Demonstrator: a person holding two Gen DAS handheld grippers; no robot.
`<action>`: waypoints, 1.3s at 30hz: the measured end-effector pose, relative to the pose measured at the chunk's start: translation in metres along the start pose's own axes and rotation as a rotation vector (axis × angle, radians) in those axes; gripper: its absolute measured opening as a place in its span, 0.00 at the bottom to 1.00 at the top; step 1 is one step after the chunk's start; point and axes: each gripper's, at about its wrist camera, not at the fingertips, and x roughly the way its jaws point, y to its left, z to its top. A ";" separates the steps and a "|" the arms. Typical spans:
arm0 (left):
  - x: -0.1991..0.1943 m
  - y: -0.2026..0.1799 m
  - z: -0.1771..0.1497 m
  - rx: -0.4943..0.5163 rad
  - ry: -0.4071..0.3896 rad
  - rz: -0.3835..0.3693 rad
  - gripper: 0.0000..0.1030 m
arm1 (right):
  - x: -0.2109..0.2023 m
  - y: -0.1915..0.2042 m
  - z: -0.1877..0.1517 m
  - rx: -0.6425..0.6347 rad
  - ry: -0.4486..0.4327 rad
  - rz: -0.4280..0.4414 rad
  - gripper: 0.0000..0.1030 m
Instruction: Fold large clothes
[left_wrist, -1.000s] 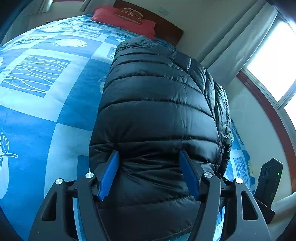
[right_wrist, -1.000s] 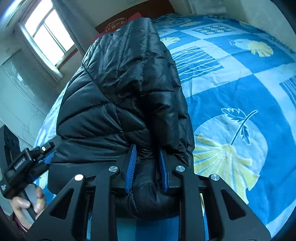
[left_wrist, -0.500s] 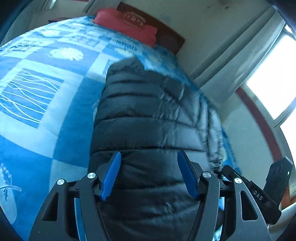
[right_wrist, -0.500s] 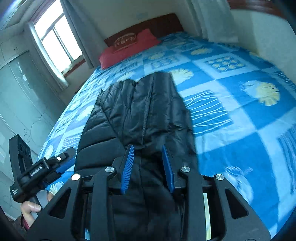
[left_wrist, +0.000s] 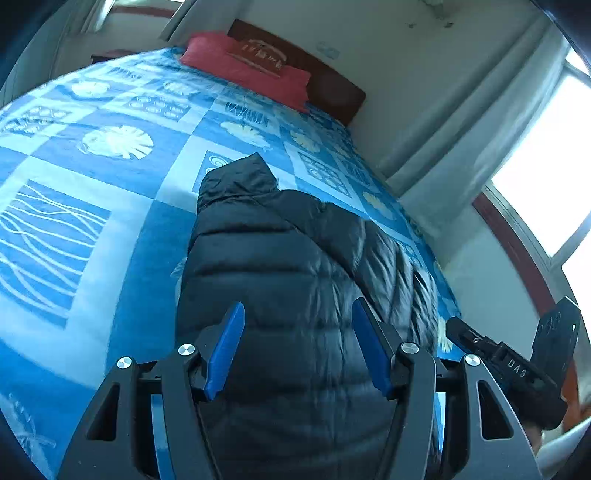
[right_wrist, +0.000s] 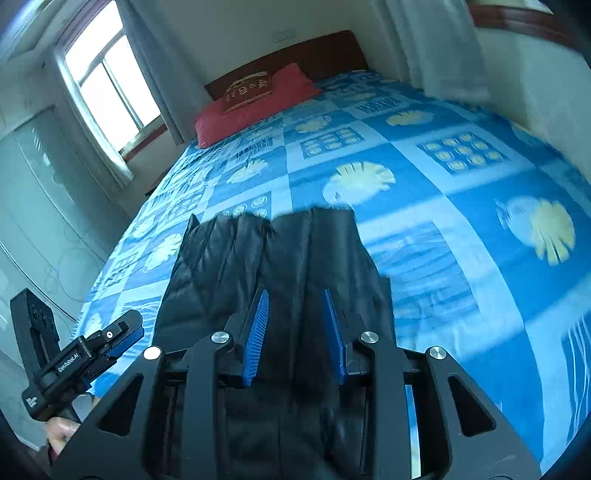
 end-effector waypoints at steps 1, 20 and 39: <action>0.010 0.001 0.003 -0.006 0.014 0.007 0.58 | 0.006 0.000 0.000 -0.004 0.007 0.000 0.29; 0.072 0.003 -0.016 0.085 0.056 0.173 0.58 | 0.082 -0.037 -0.038 0.084 0.079 -0.032 0.11; 0.064 -0.010 -0.012 0.132 0.070 0.211 0.58 | 0.059 -0.026 -0.035 0.067 0.057 -0.058 0.17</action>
